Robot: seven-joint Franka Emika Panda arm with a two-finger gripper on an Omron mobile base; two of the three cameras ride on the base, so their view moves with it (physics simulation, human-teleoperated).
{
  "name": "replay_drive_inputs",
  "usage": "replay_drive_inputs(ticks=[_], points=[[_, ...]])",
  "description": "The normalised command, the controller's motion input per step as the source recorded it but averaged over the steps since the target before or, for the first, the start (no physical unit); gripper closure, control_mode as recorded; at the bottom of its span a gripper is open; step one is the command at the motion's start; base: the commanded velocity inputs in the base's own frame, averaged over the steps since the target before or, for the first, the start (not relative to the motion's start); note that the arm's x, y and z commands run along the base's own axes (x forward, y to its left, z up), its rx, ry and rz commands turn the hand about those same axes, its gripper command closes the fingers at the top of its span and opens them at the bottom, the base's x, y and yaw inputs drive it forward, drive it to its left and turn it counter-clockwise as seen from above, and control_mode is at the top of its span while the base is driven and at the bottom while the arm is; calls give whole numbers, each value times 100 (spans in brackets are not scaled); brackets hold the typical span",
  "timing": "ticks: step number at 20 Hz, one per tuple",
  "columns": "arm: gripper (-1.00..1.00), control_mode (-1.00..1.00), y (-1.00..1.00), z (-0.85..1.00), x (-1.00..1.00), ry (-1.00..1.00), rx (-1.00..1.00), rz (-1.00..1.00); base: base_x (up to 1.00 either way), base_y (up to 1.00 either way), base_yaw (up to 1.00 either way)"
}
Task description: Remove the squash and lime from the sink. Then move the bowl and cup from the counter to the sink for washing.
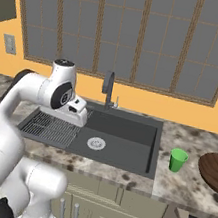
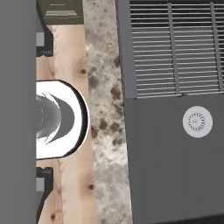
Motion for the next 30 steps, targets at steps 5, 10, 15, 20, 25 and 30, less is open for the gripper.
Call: replay_drive_inputs(ticks=[5, 10, 15, 20, 25, 30], points=[[-100, -100, -65, 2, 0, -3, 0, 0, 0, 0, 0], [-100, -100, -64, 4, 0, -3, 0, 0, 0, 0, 0], [-100, -100, -62, 2, 3, 0, 0, 0, 0, 0, 0], [-100, -100, -59, 2, 8, 0, 0, 0, 0, 0, 0], [-100, -100, -55, 4, 15, 0, -3, 0, 0, 0, 0], [-100, -100, -50, 2, 19, 1, -5, 0, 0, 0, 0]])
